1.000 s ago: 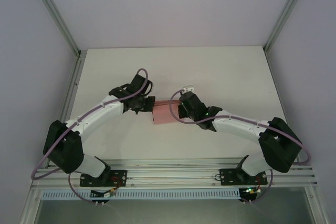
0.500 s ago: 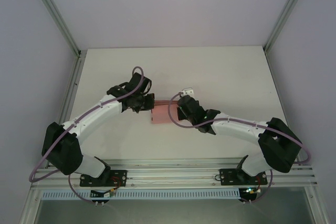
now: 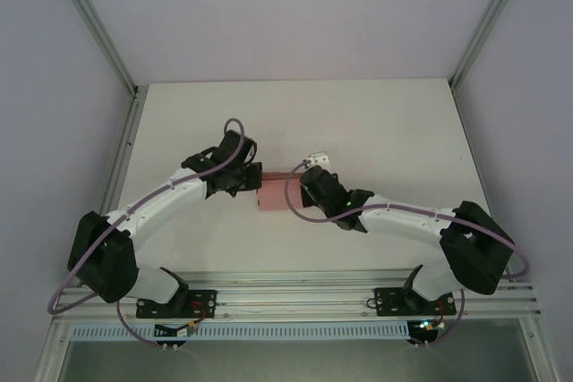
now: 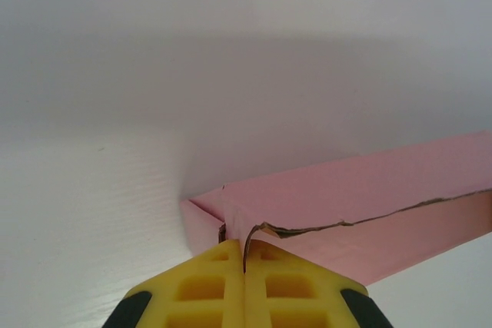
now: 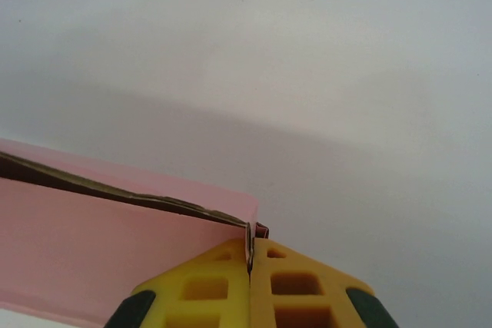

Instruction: Assemble paper box

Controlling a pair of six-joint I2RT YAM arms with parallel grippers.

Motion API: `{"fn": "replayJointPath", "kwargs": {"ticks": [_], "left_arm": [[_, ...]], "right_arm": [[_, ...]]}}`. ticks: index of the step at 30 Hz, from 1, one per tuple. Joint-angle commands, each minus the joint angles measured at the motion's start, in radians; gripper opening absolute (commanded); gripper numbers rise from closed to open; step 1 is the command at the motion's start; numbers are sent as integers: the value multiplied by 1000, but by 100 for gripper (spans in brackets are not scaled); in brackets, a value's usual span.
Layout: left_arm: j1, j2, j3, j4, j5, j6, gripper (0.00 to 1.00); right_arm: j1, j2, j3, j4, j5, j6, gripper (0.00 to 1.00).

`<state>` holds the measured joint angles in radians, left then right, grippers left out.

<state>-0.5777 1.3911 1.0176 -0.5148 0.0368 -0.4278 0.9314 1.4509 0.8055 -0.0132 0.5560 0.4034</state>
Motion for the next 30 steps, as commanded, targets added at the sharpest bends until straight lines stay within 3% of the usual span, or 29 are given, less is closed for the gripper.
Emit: {"fn": "replayJointPath", "kwargs": {"ticks": [1, 11, 18, 24, 28, 30], "left_arm": [[-13, -60, -89, 133, 40, 74, 0], [-48, -101, -221, 216, 9, 82, 0], [-99, -83, -284, 227, 6, 97, 0], [-130, -168, -396, 299, 17, 53, 0], [-133, -231, -417, 308, 14, 31, 13], [-134, -244, -382, 271, 27, 25, 14]], "right_arm": [[17, 14, -35, -41, -65, 1, 0], [18, 20, -47, 5, -86, 1, 0], [28, 24, -112, 77, -87, 0, 0], [52, 0, -221, 185, -76, 12, 0], [67, -1, -278, 254, -57, 16, 0], [70, 6, -277, 248, -36, 18, 0]]}}
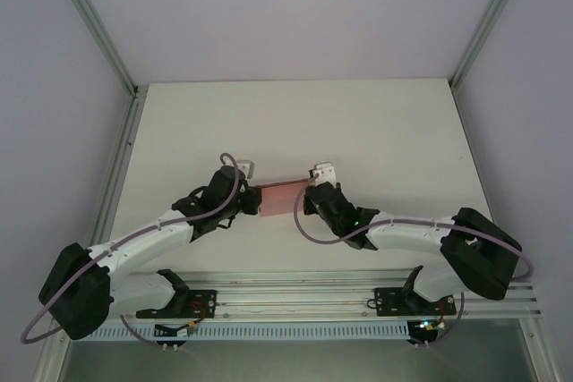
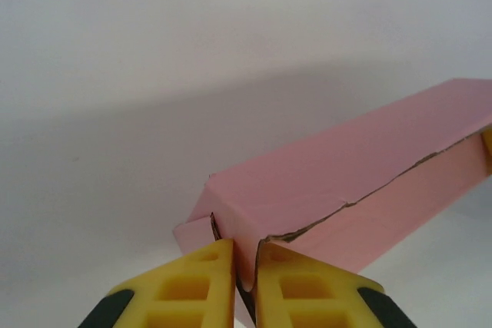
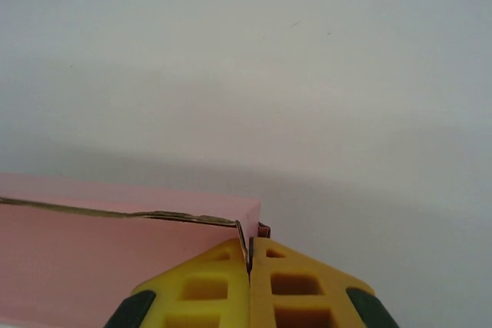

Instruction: Assemble paper box

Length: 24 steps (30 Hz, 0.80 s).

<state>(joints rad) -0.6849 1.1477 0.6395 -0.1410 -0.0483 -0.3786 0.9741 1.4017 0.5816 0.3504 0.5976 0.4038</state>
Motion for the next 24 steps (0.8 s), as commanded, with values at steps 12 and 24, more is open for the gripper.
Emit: {"fn": "replayJointPath", "kwargs": {"ticks": [12, 24], "left_arm": [[-30, -85, 169, -365, -56, -267, 100], [126, -55, 90, -119, 87, -534, 100]], "right_arm": [[36, 62, -37, -143, -45, 24, 0], [46, 56, -45, -128, -45, 14, 0]]}}
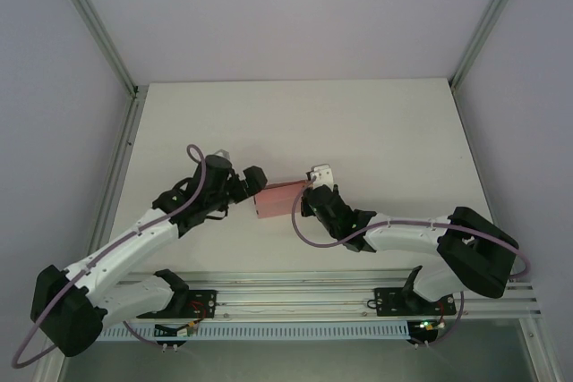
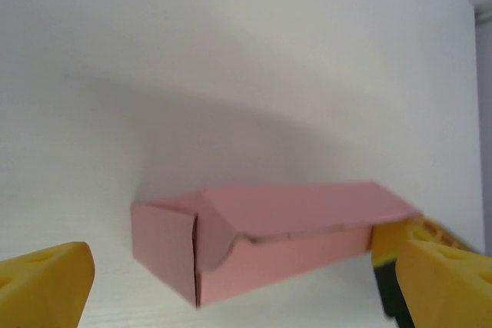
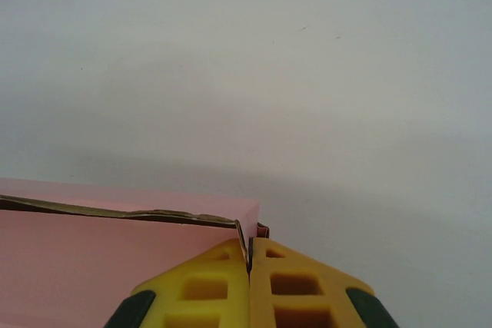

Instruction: Assemble paper box

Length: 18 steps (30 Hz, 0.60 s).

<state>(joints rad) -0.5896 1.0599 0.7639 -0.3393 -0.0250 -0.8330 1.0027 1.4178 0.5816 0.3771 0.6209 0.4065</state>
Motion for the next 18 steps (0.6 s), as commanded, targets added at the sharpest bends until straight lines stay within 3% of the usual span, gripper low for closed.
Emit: {"fn": "replayJointPath", "kwargs": {"ticks": [1, 7, 18], "left_arm": [[45, 52, -46, 121, 89, -96, 100], [60, 98, -117, 244, 183, -149, 96], [60, 128, -255, 336, 145, -189, 78]], "right_arm": [[18, 40, -45, -155, -68, 12, 0], [18, 41, -40, -156, -58, 18, 0], [23, 55, -46, -145, -67, 24, 1]]}}
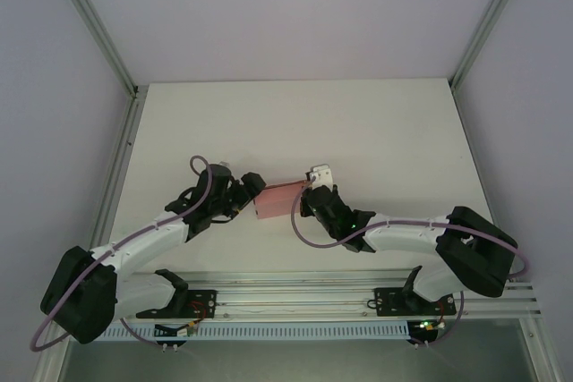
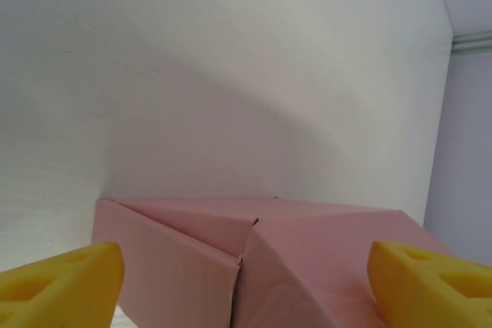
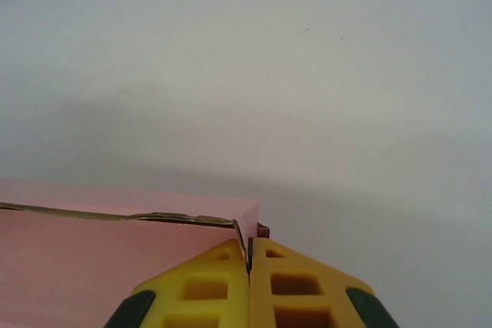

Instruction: Assemble paper box

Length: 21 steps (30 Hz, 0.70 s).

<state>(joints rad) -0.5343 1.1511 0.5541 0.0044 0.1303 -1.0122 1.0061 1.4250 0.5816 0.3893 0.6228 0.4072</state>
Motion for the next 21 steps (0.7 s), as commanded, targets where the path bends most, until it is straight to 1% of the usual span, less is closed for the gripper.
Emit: {"fn": "replayJointPath", "kwargs": {"ticks": [1, 6, 10, 12, 14, 15, 19, 20, 21], "left_arm": [[6, 48, -52, 7, -5, -9, 75], [2, 81, -84, 52, 8, -18, 59], [-2, 68, -128, 88, -11, 4, 52], [-11, 51, -160, 108, -42, 23, 51], [-24, 38, -181, 116, -64, 50, 51], [-31, 35, -189, 128, -66, 70, 51], [-53, 45, -195, 134, -85, 113, 50], [-57, 50, -193, 137, -87, 121, 50], [-59, 53, -194, 138, -89, 123, 50]], "right_arm": [[19, 45, -45, -159, -71, 26, 3], [18, 3, -39, -172, -94, 62, 10], [19, -52, -24, -194, -116, 99, 16], [18, -71, -12, -204, -121, 114, 20], [18, -85, 4, -226, -118, 138, 28], [17, -92, 12, -236, -121, 148, 30], [17, -122, 55, -297, -121, 190, 45], [17, -133, 67, -313, -122, 194, 51], [16, -145, 79, -328, -124, 202, 55]]}}
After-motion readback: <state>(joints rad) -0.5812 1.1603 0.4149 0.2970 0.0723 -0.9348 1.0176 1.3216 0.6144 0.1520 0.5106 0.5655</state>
